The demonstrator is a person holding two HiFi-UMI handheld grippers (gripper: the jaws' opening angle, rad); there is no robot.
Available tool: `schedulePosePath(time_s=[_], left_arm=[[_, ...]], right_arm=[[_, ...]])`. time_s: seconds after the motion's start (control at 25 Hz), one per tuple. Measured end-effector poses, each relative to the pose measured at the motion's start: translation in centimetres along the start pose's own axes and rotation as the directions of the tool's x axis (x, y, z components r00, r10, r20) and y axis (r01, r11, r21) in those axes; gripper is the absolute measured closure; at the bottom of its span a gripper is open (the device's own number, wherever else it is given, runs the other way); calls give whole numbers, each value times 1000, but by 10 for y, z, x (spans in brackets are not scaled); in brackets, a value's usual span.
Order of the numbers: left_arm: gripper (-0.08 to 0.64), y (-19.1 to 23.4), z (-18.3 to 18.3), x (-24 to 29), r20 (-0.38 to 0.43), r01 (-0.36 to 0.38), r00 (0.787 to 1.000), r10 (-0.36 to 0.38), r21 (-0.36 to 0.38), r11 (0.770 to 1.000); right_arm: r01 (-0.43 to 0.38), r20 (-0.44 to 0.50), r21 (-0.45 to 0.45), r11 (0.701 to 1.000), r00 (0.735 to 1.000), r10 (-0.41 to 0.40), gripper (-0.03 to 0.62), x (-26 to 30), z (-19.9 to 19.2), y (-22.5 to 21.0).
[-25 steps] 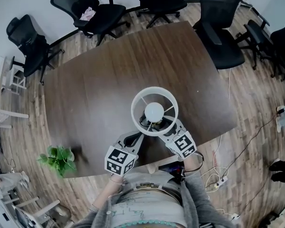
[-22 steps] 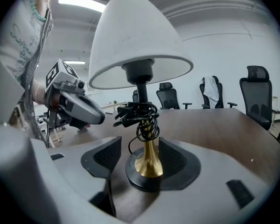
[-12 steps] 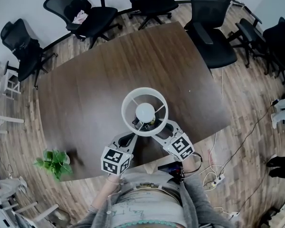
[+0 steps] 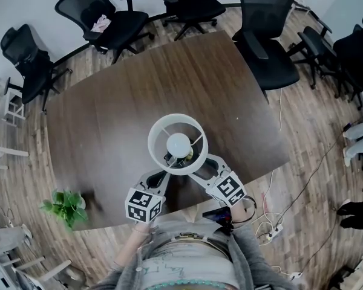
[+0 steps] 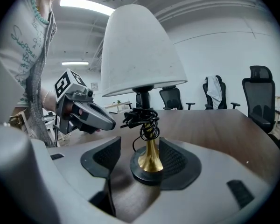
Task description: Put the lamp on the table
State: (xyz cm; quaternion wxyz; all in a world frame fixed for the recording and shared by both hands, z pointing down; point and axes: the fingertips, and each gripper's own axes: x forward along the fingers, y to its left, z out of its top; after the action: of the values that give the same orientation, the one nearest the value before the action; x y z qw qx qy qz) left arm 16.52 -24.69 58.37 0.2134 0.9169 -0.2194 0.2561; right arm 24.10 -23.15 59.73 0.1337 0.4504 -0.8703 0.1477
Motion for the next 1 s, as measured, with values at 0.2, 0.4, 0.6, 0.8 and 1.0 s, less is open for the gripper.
schedulePosePath(time_s=[0.2, 0.4, 0.6, 0.8, 1.0], left_arm=[[549, -3, -2, 4, -2, -17, 1000, 17, -23, 1000], [549, -10, -4, 11, 4, -47, 999, 47, -49, 998], [549, -17, -7, 17, 7, -85, 996, 86, -76, 993], [549, -22, -13, 19, 0, -132, 991, 133, -105, 986], [549, -36, -10, 24, 17, -171, 984, 175, -139, 975]], right_arm=[[-21, 3, -6, 1000, 1000, 21, 342, -6, 1, -1], [-69, -7, -15, 997, 998, 69, 342, -15, 1, 0], [-98, -10, -35, 995, 995, 98, 343, -26, -4, -9], [-151, -2, -43, 988, 988, 152, 343, -31, -1, -12], [-215, -9, -46, 976, 977, 215, 344, -40, 4, -12]])
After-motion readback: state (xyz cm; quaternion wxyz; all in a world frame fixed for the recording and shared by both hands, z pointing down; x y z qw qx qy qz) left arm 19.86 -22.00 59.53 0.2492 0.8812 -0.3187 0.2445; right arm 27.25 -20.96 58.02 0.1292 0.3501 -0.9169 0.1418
